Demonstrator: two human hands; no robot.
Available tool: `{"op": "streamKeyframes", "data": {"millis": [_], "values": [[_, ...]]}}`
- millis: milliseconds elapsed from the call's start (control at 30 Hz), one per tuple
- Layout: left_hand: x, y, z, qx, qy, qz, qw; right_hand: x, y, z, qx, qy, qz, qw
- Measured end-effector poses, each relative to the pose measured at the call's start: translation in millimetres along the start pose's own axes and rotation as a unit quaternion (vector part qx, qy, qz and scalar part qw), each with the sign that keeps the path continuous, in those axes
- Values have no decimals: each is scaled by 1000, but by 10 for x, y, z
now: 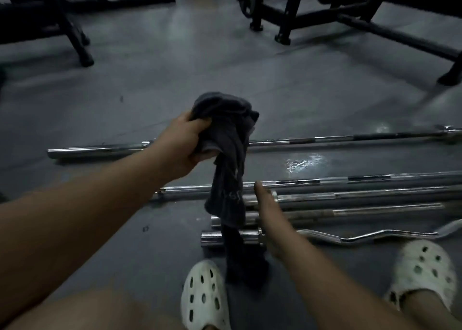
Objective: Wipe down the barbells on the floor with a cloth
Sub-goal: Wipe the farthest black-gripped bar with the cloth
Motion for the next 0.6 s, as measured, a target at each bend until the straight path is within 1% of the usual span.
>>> {"op": "streamKeyframes", "data": {"millis": [33,67,100,133,167,200,233,267,300,333,367,400,433,467,533,567,600], "values": [[129,-134,0,-35,2,-25,999,166,202,160,66,-51,65,994],[246,-313,12,-68,-2,-54,996,321,321,328,138,-100,115,979],[328,-517,49,-89,-15,-83,992,441,326,467,208,-141,145,957],[391,-764,72,-86,-30,-108,990,569,247,538,263,-164,157,938],[448,-1039,26,-30,-34,-118,992,704,111,567,305,-177,155,923],[529,-1279,-81,86,-39,-100,991,849,-49,565,328,-180,146,916],[619,-1460,-188,225,-51,-57,971,987,-212,526,327,-168,130,921],[688,-1622,-242,336,-80,-25,938,1120,-379,483,291,-152,104,939],[730,-1781,-272,392,-122,-14,912,1262,-503,404,218,-118,68,966],[753,-1922,-309,400,-166,-18,901,1400,-604,291,119,-66,29,990],[774,-2050,-368,388,-199,-32,899,1501,-726,198,19,-20,-11,1000],[810,-2147,-466,384,-214,-44,897,1601,-834,135,-55,9,-47,997],[867,-2213,-596,401,-210,-50,890,1674,-953,104,-93,27,-75,992],[959,-2304,-763,446,-196,-42,872,1755,-1064,63,-110,48,-100,988],[1138,-2406,-1034,586,-149,15,796,1920,-1222,25,-148,100,-151,972],[1175,-2511,-1073,624,-150,17,766,2018,-1229,80,-174,115,-170,963],[1185,-2680,-1075,645,-164,6,746,2118,-1168,217,-215,109,-184,953]]}}
Point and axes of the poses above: each hand's wrist, its own x-axis towards the middle knuckle, its own z-axis out of the palm, y = z × x, the point moved 10 cm from there along x, towards the middle knuckle, and after that the axes turned 3 degrees about z, right-handed, at the moved point
